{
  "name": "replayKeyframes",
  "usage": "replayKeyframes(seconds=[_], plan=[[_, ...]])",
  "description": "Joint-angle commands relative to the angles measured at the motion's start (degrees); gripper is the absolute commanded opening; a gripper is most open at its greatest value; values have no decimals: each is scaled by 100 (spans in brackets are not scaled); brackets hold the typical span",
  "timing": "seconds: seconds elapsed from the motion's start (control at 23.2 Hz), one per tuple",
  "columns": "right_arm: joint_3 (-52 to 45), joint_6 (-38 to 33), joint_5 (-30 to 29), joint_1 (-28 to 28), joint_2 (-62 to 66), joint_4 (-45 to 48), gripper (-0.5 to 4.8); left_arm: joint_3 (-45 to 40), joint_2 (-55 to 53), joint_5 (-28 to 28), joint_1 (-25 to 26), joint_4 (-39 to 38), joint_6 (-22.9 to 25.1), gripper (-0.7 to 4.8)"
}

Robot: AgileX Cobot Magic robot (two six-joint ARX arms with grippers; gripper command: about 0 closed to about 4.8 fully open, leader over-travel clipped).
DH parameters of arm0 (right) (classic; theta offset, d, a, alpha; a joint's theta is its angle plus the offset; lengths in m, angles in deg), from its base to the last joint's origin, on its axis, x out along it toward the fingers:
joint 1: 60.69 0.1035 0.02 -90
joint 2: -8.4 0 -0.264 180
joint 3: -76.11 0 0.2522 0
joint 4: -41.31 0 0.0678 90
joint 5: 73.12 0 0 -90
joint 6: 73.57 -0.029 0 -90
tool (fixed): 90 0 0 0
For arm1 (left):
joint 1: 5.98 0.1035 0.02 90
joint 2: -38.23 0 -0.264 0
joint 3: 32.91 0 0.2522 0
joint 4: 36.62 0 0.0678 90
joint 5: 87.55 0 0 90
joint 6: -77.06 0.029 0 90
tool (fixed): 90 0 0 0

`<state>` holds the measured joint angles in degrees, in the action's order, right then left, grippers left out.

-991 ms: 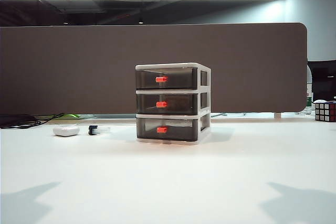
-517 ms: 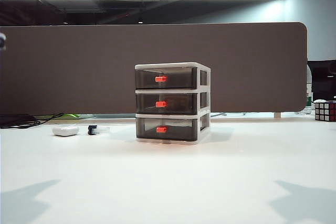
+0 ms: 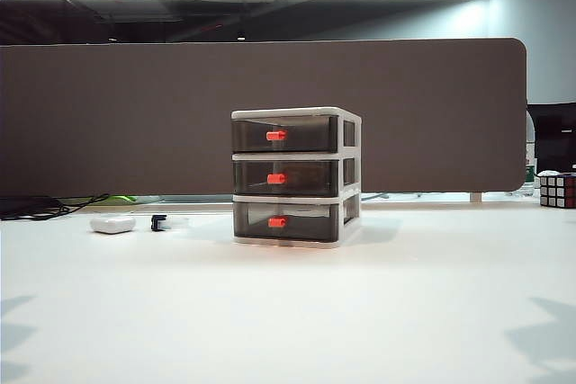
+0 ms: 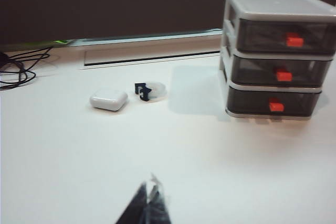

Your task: Open the second layer of the drawer on the table, pick up a pack of napkins on the table and put it in, and finally close the drawer.

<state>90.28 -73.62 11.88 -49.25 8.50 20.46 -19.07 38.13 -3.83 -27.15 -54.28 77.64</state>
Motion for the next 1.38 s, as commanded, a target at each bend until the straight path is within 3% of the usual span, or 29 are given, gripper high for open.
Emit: replayKeyframes(seconds=[0.04,0.56,0.82,1.38], plan=[[-35,225,-4,-280,-13,90,-5,33,-2,332,516,37,264,-4],[-37,221,68,-411,-13,555,-5,35,-2,398,664,-26,96,-3],[-35,216,1027,-411,-13,968,-5,35,-2,398,664,-26,96,-3],[-35,175,1001,-411,-13,968,-4,35,-2,398,664,-26,94,-3]])
